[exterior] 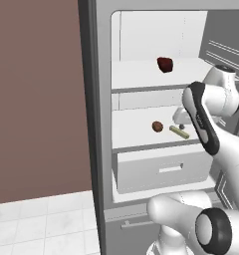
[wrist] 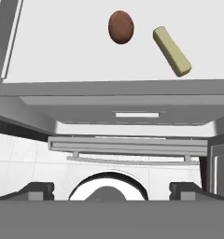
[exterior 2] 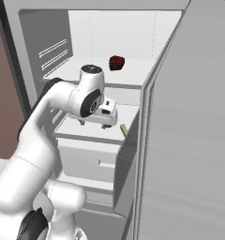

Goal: Pick the egg and butter from the fridge and place them by the bowl for mixing.

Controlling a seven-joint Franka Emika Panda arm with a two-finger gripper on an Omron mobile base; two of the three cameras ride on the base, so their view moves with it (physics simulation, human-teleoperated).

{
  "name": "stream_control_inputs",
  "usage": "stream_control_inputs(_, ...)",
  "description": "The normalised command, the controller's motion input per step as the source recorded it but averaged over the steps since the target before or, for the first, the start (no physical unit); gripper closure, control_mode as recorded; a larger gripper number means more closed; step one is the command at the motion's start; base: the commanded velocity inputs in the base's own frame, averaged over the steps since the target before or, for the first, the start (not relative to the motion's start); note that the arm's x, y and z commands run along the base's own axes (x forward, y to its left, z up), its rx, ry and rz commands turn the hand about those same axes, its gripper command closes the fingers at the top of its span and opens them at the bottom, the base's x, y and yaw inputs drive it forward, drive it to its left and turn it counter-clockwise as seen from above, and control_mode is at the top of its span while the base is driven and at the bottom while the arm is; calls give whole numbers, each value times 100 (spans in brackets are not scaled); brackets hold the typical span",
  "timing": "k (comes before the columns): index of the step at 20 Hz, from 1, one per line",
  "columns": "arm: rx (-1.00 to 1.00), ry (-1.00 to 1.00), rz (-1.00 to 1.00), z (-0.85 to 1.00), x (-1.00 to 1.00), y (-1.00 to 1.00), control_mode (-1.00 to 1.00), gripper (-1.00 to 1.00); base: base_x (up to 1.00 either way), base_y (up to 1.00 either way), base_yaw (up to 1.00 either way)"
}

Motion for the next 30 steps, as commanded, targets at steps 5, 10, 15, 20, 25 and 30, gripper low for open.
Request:
stream_control_inputs(5,-1,1,0,-11,0,0,-100,-100,0,0,0)
stream_control_inputs(10,-7,-1,0,-35,0,0,-100,-100,0,0,0)
stream_control_inputs(15,-10,-20,0,-37,0,-2,-100,-100,0,0,0)
stream_control_inputs(20,-4,-28,0,-23,0,-13,-100,-100,0,0,0)
stream_control_inputs(25,0,-15,1,-11,0,-38,-100,-100,0,0,0)
stream_control_inputs(30,0,-1,3,-2,0,-25,-100,-100,0,0,0)
